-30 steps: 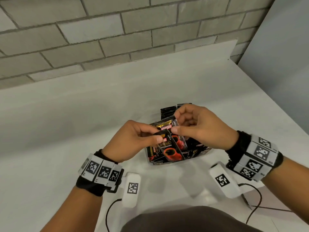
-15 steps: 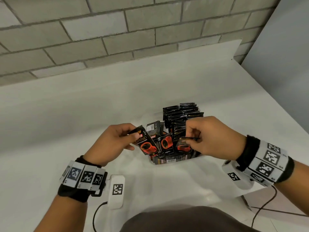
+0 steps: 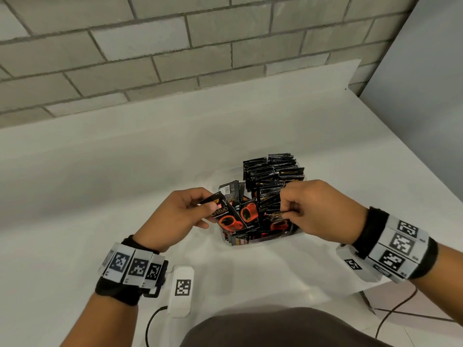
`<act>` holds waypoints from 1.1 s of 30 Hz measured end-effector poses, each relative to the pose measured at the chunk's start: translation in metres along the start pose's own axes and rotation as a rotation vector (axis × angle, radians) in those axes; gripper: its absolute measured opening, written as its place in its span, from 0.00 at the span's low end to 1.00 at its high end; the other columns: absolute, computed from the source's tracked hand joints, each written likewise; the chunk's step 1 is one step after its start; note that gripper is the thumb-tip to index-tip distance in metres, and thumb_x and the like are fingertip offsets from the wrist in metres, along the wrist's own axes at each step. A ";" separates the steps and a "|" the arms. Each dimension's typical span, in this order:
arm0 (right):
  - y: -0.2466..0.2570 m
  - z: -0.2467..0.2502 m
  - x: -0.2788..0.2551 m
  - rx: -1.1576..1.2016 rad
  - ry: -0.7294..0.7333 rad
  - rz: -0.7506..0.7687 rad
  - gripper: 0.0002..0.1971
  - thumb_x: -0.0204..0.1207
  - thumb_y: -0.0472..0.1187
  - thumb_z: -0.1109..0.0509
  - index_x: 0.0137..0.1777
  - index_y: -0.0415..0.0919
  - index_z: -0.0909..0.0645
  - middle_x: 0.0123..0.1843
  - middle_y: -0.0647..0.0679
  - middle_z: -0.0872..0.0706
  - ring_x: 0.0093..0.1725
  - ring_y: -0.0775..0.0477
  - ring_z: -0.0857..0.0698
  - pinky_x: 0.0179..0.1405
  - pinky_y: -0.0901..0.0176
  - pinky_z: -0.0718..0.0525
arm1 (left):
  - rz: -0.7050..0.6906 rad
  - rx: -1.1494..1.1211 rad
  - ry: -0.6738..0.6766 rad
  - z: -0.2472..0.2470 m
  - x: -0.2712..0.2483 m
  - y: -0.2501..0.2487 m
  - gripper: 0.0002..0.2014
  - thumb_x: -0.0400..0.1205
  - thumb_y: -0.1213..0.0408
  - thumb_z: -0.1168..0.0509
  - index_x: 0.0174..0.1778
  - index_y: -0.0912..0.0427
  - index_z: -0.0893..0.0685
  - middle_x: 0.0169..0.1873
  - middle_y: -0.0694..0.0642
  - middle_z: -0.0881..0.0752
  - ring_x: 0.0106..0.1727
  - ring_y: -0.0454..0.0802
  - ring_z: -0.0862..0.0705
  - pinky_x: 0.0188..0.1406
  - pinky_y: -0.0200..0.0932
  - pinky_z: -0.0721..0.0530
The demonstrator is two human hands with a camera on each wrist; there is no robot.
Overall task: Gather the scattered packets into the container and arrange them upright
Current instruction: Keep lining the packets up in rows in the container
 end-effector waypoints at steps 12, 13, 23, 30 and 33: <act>-0.001 -0.012 0.001 -0.133 0.159 -0.004 0.07 0.83 0.45 0.31 0.49 0.52 0.10 0.46 0.56 0.15 0.46 0.52 0.16 0.48 0.60 0.19 | -0.006 -0.001 0.021 -0.014 -0.001 -0.017 0.05 0.85 0.67 0.28 0.55 0.61 0.09 0.52 0.61 0.09 0.44 0.62 0.05 0.47 0.56 0.06; -0.001 -0.011 0.000 -0.142 0.163 0.005 0.08 0.82 0.45 0.31 0.50 0.53 0.10 0.46 0.56 0.16 0.46 0.53 0.16 0.48 0.60 0.19 | 0.001 0.003 0.025 -0.017 0.000 -0.020 0.06 0.84 0.67 0.27 0.55 0.60 0.09 0.52 0.60 0.09 0.42 0.62 0.05 0.45 0.51 0.06; 0.028 0.034 0.004 0.329 0.025 -0.062 0.13 0.72 0.46 0.18 0.56 0.53 0.10 0.36 0.57 0.11 0.33 0.56 0.14 0.35 0.67 0.17 | -0.077 -0.040 0.119 -0.058 0.010 -0.052 0.09 0.74 0.71 0.19 0.41 0.60 0.14 0.41 0.61 0.11 0.40 0.66 0.07 0.41 0.54 0.05; 0.001 0.034 -0.009 0.168 0.001 -0.151 0.07 0.71 0.40 0.19 0.40 0.52 0.14 0.31 0.63 0.14 0.35 0.61 0.15 0.35 0.71 0.22 | -0.121 0.448 0.227 -0.066 0.003 -0.026 0.18 0.71 0.50 0.16 0.52 0.48 0.12 0.48 0.44 0.09 0.48 0.39 0.13 0.50 0.32 0.16; 0.002 0.023 -0.014 0.109 0.024 -0.140 0.08 0.70 0.39 0.21 0.36 0.51 0.16 0.31 0.62 0.15 0.36 0.60 0.16 0.35 0.71 0.22 | -0.101 0.692 0.320 -0.075 -0.005 -0.008 0.23 0.77 0.45 0.22 0.65 0.46 0.15 0.57 0.40 0.13 0.56 0.33 0.17 0.58 0.30 0.19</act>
Point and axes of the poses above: each hand's wrist, its own x-axis towards the middle knuckle, its own z-axis out of the back of the hand, y = z × x, the point moved 6 cm from there along x, towards the middle knuckle
